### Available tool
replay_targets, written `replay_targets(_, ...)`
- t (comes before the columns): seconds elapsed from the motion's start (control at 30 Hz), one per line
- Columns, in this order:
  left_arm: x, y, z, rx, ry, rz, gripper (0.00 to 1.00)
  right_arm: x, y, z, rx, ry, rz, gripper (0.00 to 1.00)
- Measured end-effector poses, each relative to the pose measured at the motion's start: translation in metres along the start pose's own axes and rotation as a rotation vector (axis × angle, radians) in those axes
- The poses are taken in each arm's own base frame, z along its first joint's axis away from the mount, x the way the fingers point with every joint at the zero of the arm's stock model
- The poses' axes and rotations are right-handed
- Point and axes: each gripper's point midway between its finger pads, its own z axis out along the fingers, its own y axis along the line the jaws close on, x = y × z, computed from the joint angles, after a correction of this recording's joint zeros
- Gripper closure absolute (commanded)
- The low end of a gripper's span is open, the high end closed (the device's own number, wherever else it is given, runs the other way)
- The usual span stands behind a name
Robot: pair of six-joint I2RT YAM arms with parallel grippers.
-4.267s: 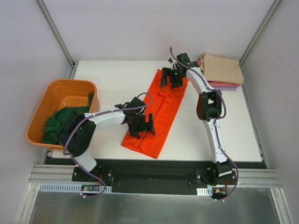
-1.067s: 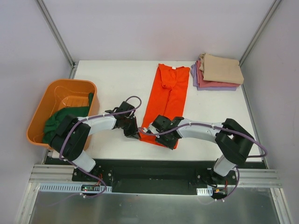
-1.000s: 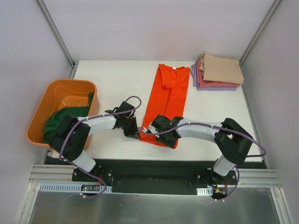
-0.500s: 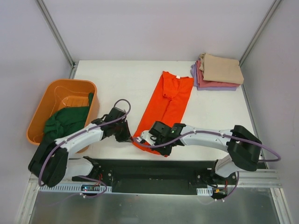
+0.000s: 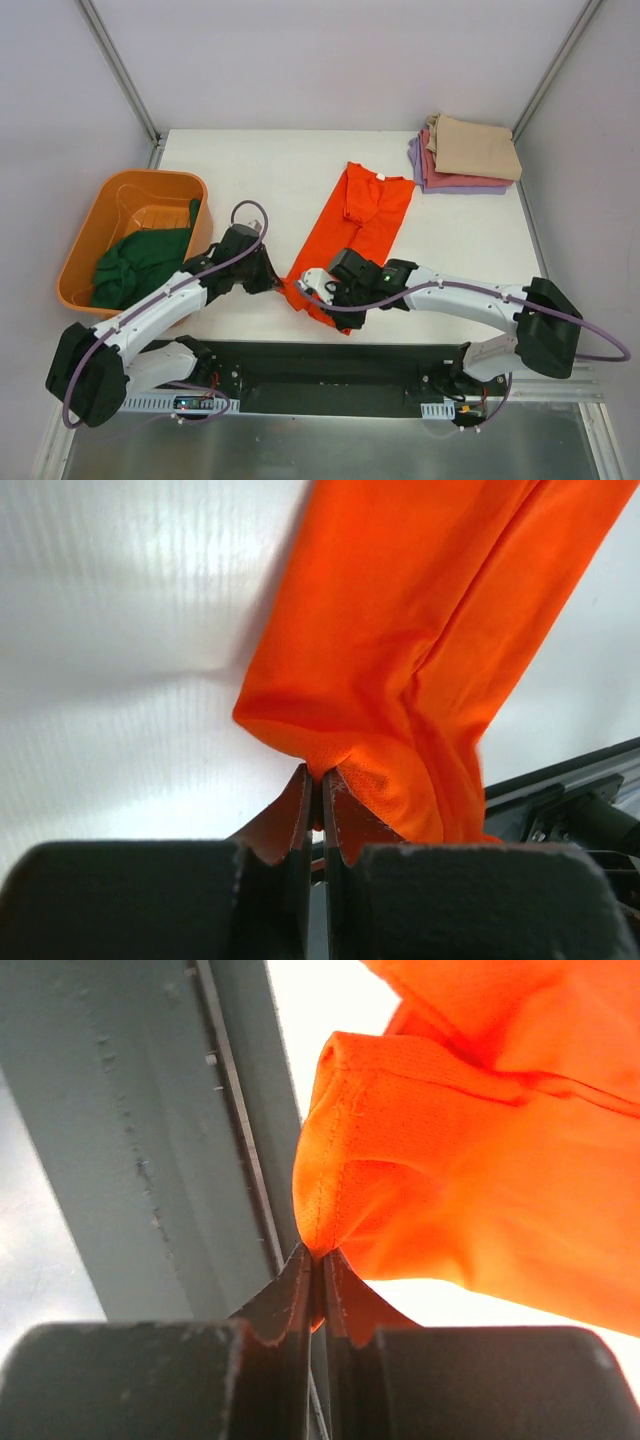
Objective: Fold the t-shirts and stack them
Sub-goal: Fold the folded rectangular tshirt in 1/3 of the way
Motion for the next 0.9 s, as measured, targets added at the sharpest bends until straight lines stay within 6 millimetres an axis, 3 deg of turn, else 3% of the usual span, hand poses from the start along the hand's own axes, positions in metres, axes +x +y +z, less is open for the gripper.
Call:
replay_targets(0.23, -0.048, -0.042, 0.018, 0.023, -0.057, 0.034, 1.00, 0.004, -0.066, -0.030, 0.207, -0.050, 0.141, 0.99)
replay_targets(0.43, -0.087, -0.074, 0.033, 0.036, -0.102, 0.069, 1.00, 0.014, -0.108, -0.051, 0.337, -0.061, 0.231, 0.99)
replay_targets(0.57, -0.110, -0.094, 0.043, 0.048, -0.124, 0.094, 1.00, 0.009, -0.132, -0.070, 0.402, -0.092, 0.268, 0.99)
replay_targets(0.7, -0.130, -0.107, 0.053, 0.050, -0.148, 0.115, 1.00, 0.003, -0.156, -0.085, 0.450, -0.115, 0.291, 0.99)
replay_targets(0.9, -0.156, -0.118, 0.075, 0.038, -0.162, 0.141, 1.00, 0.010, -0.191, -0.090, 0.489, -0.090, 0.340, 0.99)
